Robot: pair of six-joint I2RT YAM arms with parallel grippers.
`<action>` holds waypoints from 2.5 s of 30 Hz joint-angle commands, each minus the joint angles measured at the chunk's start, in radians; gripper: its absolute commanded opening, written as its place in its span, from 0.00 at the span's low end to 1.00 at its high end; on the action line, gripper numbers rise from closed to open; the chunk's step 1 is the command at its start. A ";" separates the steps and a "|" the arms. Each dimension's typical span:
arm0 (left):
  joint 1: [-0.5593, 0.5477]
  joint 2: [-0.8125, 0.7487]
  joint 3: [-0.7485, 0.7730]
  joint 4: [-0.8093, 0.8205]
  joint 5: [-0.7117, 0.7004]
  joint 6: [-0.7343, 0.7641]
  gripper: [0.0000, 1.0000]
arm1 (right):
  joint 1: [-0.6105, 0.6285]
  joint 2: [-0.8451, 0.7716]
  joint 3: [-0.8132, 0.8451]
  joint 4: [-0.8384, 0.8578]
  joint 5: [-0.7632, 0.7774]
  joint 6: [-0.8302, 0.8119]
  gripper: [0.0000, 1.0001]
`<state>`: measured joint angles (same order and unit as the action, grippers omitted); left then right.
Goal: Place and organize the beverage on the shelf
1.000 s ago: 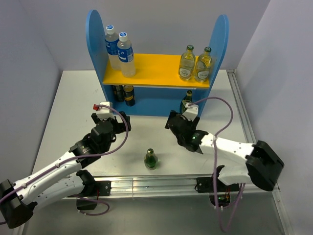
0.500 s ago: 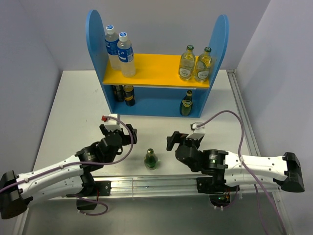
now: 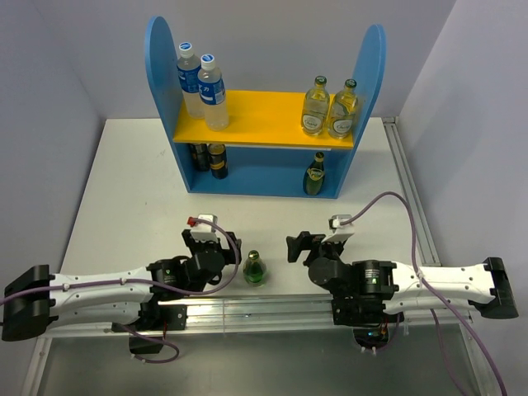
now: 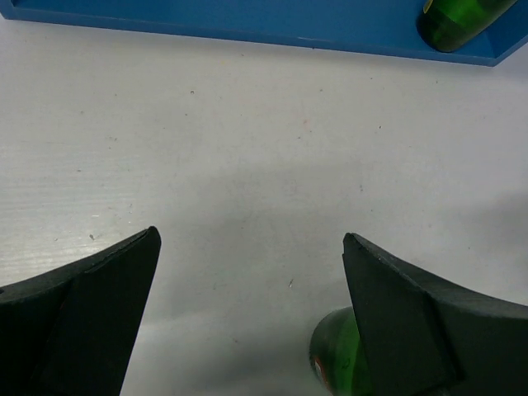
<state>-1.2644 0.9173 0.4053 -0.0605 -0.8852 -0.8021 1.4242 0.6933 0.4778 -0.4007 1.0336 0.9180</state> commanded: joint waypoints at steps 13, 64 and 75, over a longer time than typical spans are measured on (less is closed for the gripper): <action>-0.061 0.112 -0.092 0.366 0.046 0.092 0.99 | 0.013 -0.071 -0.054 0.046 0.088 -0.025 1.00; -0.491 0.391 0.175 -0.068 -0.153 -0.244 0.99 | 0.016 -0.184 -0.093 -0.009 0.120 0.013 1.00; -0.294 0.457 0.015 0.615 0.092 0.173 0.99 | 0.016 -0.172 -0.093 -0.006 0.125 0.013 1.00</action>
<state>-1.5955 1.3376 0.4267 0.2893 -0.8700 -0.7815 1.4338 0.5198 0.3981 -0.4126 1.1122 0.9092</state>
